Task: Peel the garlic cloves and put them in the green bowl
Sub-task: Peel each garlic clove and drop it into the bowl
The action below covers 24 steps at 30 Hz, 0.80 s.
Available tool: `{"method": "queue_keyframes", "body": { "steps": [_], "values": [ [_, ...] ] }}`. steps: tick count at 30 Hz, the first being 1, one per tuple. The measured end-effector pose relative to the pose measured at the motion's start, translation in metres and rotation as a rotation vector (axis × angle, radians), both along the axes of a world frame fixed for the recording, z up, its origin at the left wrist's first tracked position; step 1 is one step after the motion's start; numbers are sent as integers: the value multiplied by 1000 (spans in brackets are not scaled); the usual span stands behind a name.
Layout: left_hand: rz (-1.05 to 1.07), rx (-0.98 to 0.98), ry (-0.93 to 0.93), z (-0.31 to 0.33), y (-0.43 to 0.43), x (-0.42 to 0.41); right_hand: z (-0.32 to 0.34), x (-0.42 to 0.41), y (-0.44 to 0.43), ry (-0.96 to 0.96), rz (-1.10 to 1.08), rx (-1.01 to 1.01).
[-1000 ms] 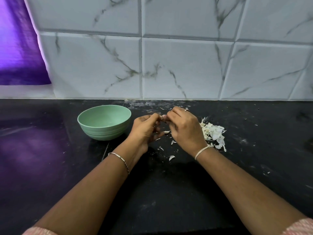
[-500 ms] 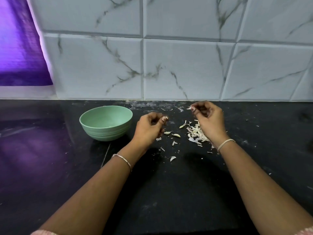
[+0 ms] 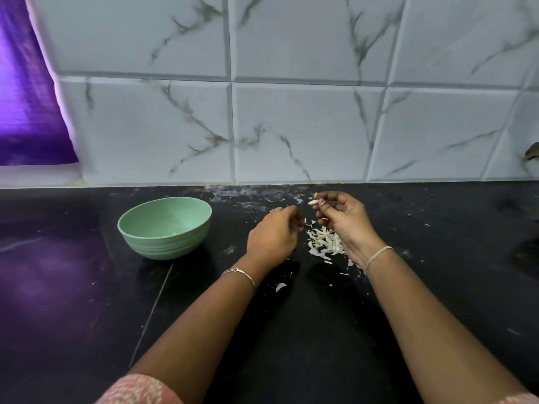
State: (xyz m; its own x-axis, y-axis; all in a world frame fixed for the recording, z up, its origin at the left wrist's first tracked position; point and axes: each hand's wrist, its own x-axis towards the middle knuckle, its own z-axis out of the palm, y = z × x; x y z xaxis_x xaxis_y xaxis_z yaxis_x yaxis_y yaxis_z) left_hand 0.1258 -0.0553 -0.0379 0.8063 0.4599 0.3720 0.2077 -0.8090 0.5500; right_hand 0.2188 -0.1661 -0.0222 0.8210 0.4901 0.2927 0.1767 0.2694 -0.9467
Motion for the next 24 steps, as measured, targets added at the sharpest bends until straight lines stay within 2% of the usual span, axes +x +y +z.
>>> {"method": "queue_keyframes", "body": {
  "steps": [5, 14, 24],
  "values": [
    [-22, 45, 33, -2, 0, 13, 0, 2, 2, 28, 22, -45],
    [-8, -312, -381, 2, 5, 10, -1, -1, 5, 11, 47, -66],
    [19, -378, -420, 11, 3, 3, -5, 0, 6, -66, 68, -53]
  ]
}}
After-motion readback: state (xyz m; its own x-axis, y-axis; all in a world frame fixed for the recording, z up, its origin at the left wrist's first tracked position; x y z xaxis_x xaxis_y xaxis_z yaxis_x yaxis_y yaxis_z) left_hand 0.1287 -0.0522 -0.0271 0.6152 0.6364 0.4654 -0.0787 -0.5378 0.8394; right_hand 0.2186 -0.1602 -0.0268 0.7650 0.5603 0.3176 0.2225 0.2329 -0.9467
